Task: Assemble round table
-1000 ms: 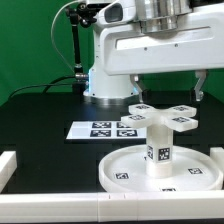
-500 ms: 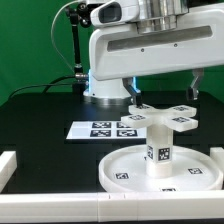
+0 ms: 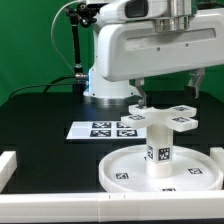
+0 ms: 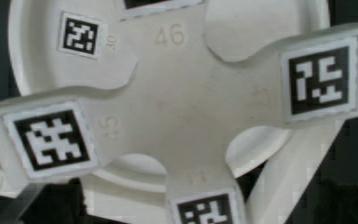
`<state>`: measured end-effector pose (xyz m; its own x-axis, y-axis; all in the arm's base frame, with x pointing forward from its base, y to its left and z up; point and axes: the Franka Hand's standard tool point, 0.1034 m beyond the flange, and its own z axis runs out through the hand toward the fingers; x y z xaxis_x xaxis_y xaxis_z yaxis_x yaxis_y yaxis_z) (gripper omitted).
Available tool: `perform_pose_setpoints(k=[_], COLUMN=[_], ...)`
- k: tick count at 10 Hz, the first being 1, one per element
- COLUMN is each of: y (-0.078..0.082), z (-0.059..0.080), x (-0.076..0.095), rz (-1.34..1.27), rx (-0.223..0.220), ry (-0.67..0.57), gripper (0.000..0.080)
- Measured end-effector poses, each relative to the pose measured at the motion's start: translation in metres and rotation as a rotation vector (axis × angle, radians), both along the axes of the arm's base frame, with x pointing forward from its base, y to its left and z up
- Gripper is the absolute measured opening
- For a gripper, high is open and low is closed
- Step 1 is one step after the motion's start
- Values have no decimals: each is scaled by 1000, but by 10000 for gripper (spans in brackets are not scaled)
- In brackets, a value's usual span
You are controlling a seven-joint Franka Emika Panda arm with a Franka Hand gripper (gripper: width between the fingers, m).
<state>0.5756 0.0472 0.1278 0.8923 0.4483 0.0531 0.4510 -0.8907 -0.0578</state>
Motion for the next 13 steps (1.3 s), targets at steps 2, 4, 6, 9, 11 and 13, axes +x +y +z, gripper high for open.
perform_pose_setpoints(k=[2, 4, 6, 9, 11, 13], y=[-3, -6, -9, -8, -7, -7], z=[0, 0, -1, -5, -6, -11], x=[0, 0, -1, -6, -7, -11], rz=[113, 269, 506, 710, 773, 773], rx=[-11, -26, -51, -70, -80, -77], ry=[-6, -15, -21, -10, -8, -1], gripper=[648, 648, 648, 648, 648, 648])
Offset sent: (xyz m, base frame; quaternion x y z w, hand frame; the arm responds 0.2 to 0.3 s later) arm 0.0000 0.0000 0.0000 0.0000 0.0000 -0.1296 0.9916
